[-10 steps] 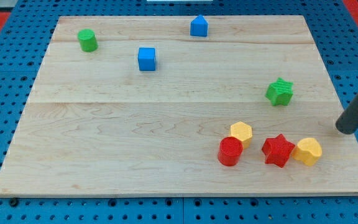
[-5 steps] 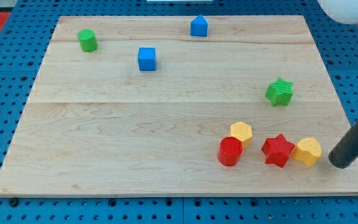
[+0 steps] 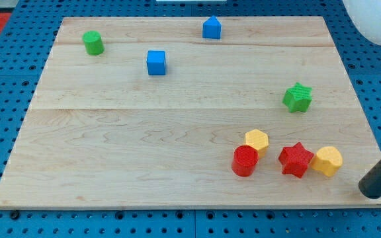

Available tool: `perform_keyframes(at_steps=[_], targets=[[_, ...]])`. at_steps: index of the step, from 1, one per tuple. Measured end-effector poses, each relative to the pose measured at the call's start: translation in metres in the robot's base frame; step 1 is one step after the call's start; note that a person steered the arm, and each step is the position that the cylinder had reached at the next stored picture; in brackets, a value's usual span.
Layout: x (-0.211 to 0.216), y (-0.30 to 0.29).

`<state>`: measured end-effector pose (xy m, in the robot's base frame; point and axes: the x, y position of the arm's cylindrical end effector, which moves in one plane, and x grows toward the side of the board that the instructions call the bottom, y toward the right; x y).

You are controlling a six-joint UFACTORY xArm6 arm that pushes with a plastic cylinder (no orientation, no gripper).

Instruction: Move the yellow heart towards green star

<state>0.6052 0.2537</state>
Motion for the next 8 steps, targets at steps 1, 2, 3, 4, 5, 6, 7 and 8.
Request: perform_keyframes(at_steps=[1,2,3,4,5,6,7,8], targets=[[0.002,-0.006],[0.002,-0.012],[-0.009,-0.028],[-0.015,-0.030],[-0.018,-0.031],[-0.030,-0.039],[-0.041,-0.043],[-0.050,-0.046]])
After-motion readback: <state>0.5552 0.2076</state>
